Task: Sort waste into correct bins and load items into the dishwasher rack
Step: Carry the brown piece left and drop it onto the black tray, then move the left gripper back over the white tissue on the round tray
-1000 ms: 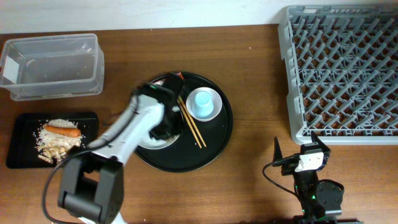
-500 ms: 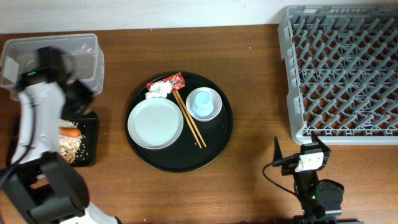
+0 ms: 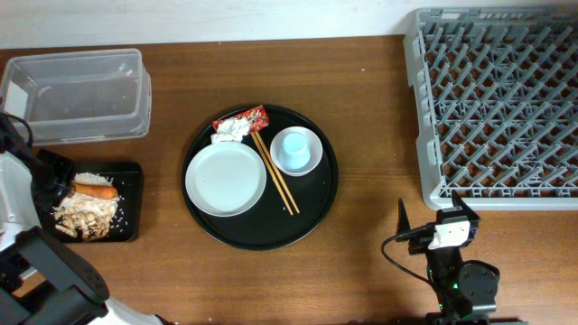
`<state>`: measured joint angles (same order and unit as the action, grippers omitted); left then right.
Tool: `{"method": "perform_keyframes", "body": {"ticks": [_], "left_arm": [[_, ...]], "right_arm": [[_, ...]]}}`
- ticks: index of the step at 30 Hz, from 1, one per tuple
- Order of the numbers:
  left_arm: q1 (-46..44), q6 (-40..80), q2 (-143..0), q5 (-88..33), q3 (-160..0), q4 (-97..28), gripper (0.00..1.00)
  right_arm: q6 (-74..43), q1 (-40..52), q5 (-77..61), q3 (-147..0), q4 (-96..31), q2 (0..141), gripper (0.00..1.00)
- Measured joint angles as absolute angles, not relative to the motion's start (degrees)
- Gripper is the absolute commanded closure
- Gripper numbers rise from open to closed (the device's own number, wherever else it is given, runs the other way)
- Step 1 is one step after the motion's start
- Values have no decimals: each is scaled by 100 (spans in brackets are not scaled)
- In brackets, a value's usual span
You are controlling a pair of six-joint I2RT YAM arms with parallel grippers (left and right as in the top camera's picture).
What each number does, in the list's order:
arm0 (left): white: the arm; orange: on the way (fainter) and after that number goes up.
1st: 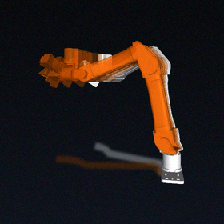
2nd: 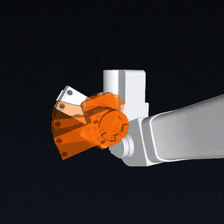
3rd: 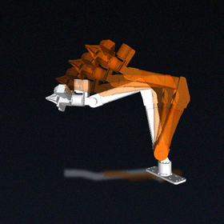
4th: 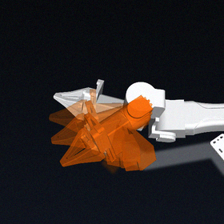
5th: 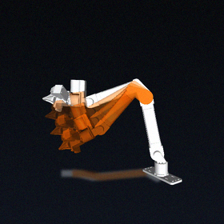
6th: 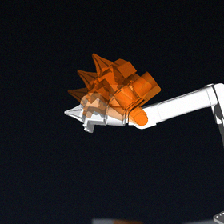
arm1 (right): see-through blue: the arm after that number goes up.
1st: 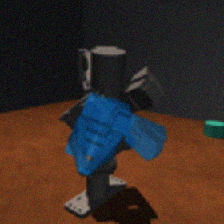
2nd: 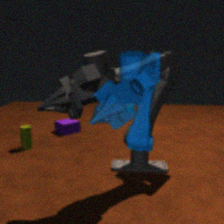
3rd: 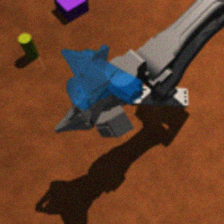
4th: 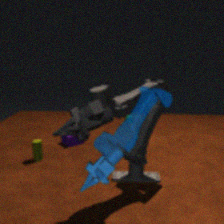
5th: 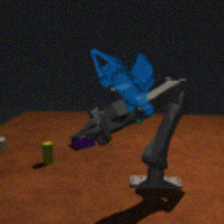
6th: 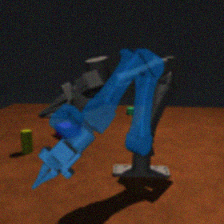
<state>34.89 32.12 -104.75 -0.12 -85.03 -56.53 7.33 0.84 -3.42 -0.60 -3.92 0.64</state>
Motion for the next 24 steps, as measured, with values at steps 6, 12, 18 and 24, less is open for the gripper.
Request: {"method": "perform_keyframes", "body": {"ticks": [6,12,18,24], "left_arm": [[3485,3232,-10475,-16,-8495,-5653,38],[3485,3229,-10475,-176,-8495,-5651,38],[3474,3037,-10475,-1286,-8495,-5669,39],[2764,2681,-10475,-2060,-8495,-5653,39]], "right_arm": [[731,84,-342,-60,-392,64,2],[731,84,-342,-60,-392,64,2],[731,84,-344,-58,-392,64,2],[729,84,-344,-60,-392,64,2]]}}
